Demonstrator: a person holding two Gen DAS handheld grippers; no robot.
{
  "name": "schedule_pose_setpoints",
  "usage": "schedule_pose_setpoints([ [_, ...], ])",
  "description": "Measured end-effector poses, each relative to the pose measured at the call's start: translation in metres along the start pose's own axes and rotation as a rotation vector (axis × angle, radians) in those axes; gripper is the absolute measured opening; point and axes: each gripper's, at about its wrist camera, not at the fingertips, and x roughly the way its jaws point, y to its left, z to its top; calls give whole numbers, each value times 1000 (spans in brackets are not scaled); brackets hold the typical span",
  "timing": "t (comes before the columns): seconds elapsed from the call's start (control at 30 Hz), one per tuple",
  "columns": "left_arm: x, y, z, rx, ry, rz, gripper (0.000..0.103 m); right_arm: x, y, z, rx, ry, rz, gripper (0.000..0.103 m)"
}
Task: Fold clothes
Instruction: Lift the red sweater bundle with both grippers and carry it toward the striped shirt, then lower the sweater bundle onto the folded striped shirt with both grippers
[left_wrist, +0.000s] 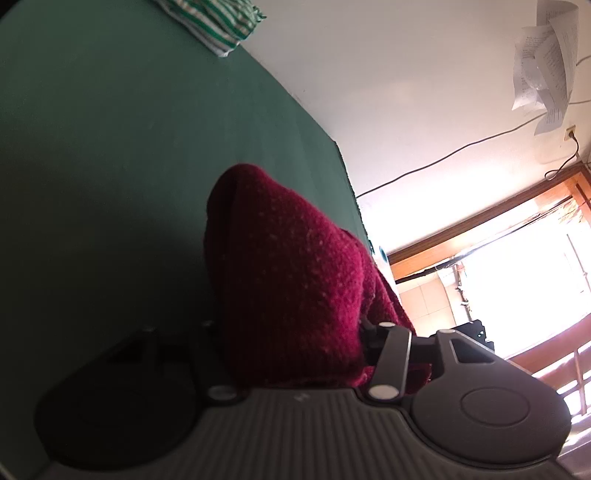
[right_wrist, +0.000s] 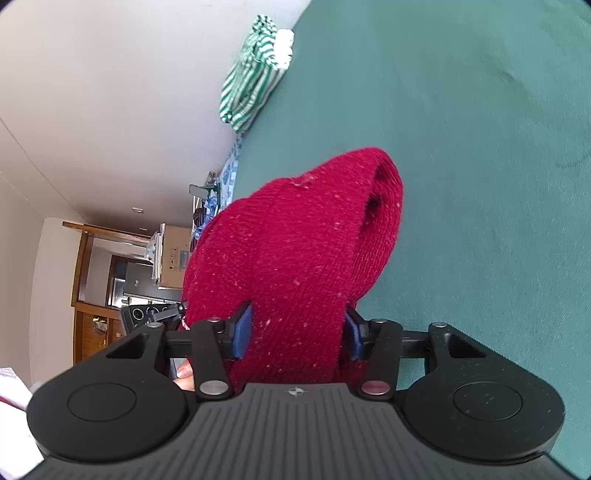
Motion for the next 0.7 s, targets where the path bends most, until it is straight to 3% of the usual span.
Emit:
schedule_pose_setpoints([
  [0.27, -18, -34, 33, 107, -94, 36, 51, 6, 31, 25, -114, -38, 42, 41],
  [0.4, 9, -82, 52, 169, -153, 52, 51, 12, 52, 52, -179, -67, 83, 40],
  [0.5, 11, -112, 97, 260, -213, 69, 51, 21, 75, 90, -247, -97, 130, 40],
  [0.6, 37, -150, 142, 338, -266, 87, 52, 37, 102, 131, -311, -131, 167, 40],
  [0.7, 23, -135, 204, 400, -301, 102, 52, 63, 132, 175, -390, -163, 173, 40],
])
